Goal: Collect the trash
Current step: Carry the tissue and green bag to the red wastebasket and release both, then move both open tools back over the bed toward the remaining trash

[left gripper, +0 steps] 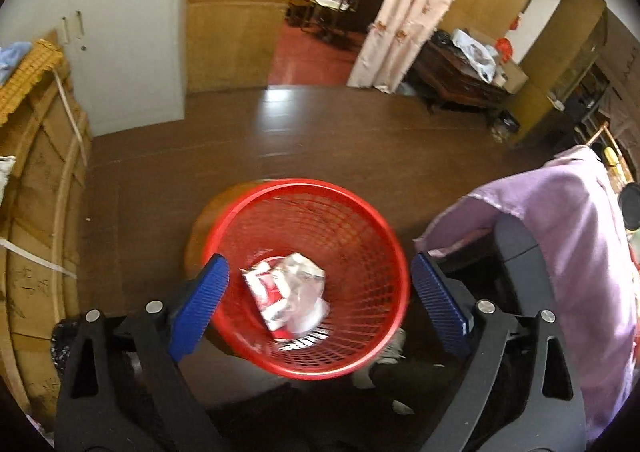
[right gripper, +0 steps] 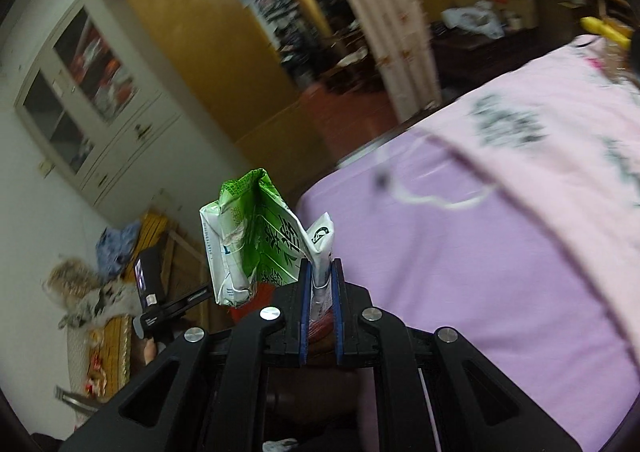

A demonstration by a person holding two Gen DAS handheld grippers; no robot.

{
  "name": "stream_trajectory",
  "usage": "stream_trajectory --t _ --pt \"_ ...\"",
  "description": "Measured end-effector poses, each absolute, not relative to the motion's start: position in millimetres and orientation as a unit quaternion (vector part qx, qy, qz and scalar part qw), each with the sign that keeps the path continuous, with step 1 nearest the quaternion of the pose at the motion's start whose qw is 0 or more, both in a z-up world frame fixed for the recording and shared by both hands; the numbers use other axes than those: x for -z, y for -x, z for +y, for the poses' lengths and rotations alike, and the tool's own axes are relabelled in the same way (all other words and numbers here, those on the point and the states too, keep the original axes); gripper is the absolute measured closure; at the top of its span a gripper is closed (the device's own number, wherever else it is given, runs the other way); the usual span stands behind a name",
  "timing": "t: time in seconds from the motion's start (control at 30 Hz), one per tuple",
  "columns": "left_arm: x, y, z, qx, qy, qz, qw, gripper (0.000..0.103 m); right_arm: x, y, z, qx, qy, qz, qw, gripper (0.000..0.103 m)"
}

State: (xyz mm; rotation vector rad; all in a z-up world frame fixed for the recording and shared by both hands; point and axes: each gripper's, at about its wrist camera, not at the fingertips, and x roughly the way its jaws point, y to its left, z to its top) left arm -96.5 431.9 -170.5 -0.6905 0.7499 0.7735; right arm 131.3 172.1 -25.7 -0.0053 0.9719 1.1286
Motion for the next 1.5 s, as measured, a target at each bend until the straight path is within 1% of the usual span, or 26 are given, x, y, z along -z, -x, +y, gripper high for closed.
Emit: stream_trajectory --t 0.27,0.3,0.33,0.37,0.4,0.47,0.57,0.7,0.8,0.9,1.03,1.17,1.23,1.5 --pt "167 135 441 -0.383 0.334 0.326 0.797 0.01 71 -88 285 -0.542 0.081 0.482 0.683 0.093" --pt "165 140 441 -0.385 0.33 0.328 0.797 0.01 78 -83 305 -0.544 0.093 0.485 0.678 0.09" --pt "163 144 441 -0.39 0.323 0.331 0.796 0.009 87 -77 329 -0.548 0.11 0.484 0.673 0.086" --pt "162 145 442 -0.392 0.318 0.335 0.796 0.009 94 -74 343 -0.548 0.123 0.486 0.669 0.077" --pt "163 146 441 -0.397 0.311 0.343 0.793 0.009 101 -70 354 -0.545 0.135 0.489 0.668 0.059" --pt "165 147 440 -0.402 0.309 0.351 0.787 0.009 106 -64 361 -0.54 0.134 0.495 0.668 0.058" --pt "172 152 442 -0.393 0.332 0.349 0.784 0.009 98 -63 344 -0.549 0.13 0.489 0.666 0.059" --pt "175 144 441 -0.365 0.351 0.346 0.79 0.009 84 -78 302 -0.528 0.121 0.472 0.696 0.055" --pt "167 139 433 -0.336 0.352 0.336 0.807 0.009 75 -96 269 -0.512 0.095 0.472 0.712 0.054" --pt "154 132 424 -0.348 0.331 0.334 0.811 0.009 62 -108 238 -0.502 0.07 0.46 0.729 0.052" --pt "136 119 407 -0.359 0.293 0.337 0.819 0.009 44 -123 193 -0.491 0.044 0.44 0.751 0.045" --pt "116 103 388 -0.364 0.245 0.34 0.832 0.009 27 -140 149 -0.468 0.031 0.418 0.778 0.041" --pt "106 93 378 -0.357 0.23 0.339 0.839 0.009 21 -146 126 -0.455 0.027 0.411 0.79 0.038" --pt "67 45 329 -0.314 0.17 0.335 0.872 0.009 4 -174 32 -0.375 0.007 0.386 0.843 0.036"
